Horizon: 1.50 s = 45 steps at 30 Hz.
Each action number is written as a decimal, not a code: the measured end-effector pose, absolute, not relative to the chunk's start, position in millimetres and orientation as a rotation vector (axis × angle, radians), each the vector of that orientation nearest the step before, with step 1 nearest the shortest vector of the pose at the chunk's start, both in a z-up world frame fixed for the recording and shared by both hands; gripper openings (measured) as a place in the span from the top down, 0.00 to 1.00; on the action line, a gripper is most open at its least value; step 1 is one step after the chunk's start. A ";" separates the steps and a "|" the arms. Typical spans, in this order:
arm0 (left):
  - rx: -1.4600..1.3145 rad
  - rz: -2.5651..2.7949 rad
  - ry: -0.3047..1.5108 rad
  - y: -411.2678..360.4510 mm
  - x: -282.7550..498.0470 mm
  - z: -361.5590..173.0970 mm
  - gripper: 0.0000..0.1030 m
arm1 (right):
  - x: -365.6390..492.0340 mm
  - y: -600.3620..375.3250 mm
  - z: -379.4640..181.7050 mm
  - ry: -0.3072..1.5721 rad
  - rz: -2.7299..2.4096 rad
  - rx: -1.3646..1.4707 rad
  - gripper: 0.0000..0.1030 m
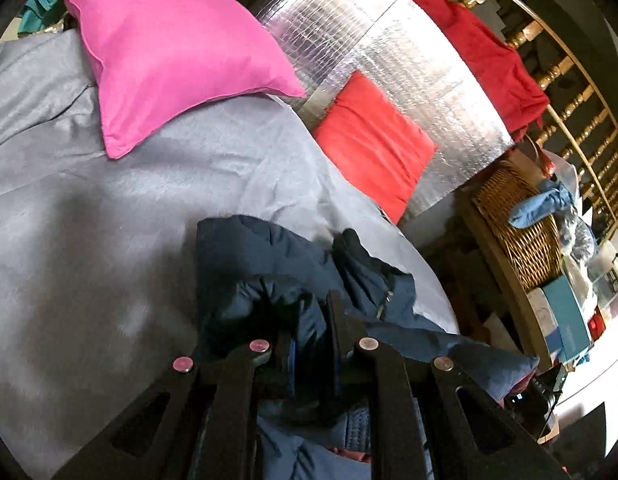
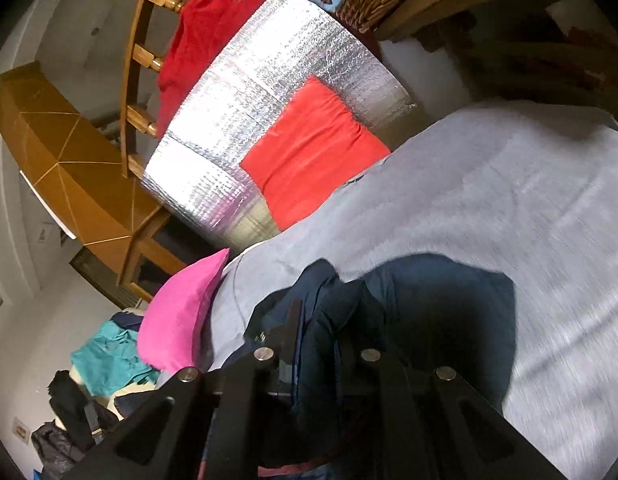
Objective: Fold large clothes
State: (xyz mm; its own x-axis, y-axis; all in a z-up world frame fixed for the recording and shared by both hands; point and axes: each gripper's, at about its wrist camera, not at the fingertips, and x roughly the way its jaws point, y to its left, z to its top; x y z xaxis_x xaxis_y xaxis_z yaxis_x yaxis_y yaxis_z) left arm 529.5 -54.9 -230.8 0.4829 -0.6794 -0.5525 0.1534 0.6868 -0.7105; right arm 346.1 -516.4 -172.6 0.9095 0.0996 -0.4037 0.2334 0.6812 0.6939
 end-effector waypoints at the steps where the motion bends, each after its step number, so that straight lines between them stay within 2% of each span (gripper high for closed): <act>1: -0.632 -0.548 0.939 -57.7 534.9 -231.9 0.87 | 352.1 -517.1 -174.8 0.436 -0.081 0.822 0.88; 12: -0.560 -0.521 0.942 -78.3 567.8 -242.4 0.86 | 392.5 -529.4 -191.1 0.436 -0.126 0.810 0.88; 18: -0.579 -0.504 0.997 -79.3 577.6 -255.8 0.82 | 406.1 -537.0 -207.4 0.468 -0.149 0.868 0.86; 20: -0.613 -0.513 1.021 -77.2 580.2 -258.6 0.79 | 408.6 -540.2 -213.8 0.484 -0.148 0.907 0.79; 21: -0.636 -0.517 1.033 -75.6 581.1 -258.0 0.74 | 409.0 -541.4 -215.5 0.487 -0.145 0.920 0.69; 22: -0.654 -0.523 1.036 -74.3 581.2 -256.0 0.67 | 408.6 -543.2 -216.7 0.489 -0.137 0.936 0.49; 23: -0.678 -0.537 1.023 -71.8 579.8 -251.5 0.61 | 406.6 -545.1 -215.9 0.479 -0.126 0.948 0.35; 24: -0.696 -0.551 1.002 -69.8 577.7 -247.0 0.45 | 402.9 -546.3 -213.5 0.456 -0.121 0.955 0.16; 25: -0.716 -0.557 0.960 -66.0 573.9 -238.9 0.27 | 395.3 -547.6 -208.7 0.409 -0.134 0.956 0.11; 27: -0.719 -0.478 0.800 -50.1 558.7 -213.5 0.14 | 374.1 -551.1 -193.2 0.283 -0.159 0.946 0.11; 30: -0.768 -0.457 0.668 -29.2 542.9 -191.1 0.07 | 359.1 -554.8 -176.3 0.252 -0.142 0.944 0.11; 40: -0.733 -0.303 0.966 -25.7 489.7 -224.7 0.07 | 298.8 -537.6 -172.6 0.322 -0.133 1.010 0.11; 45: -0.655 -0.293 0.998 -26.1 439.2 -226.3 0.07 | 247.5 -518.8 -198.9 0.425 -0.092 1.128 0.11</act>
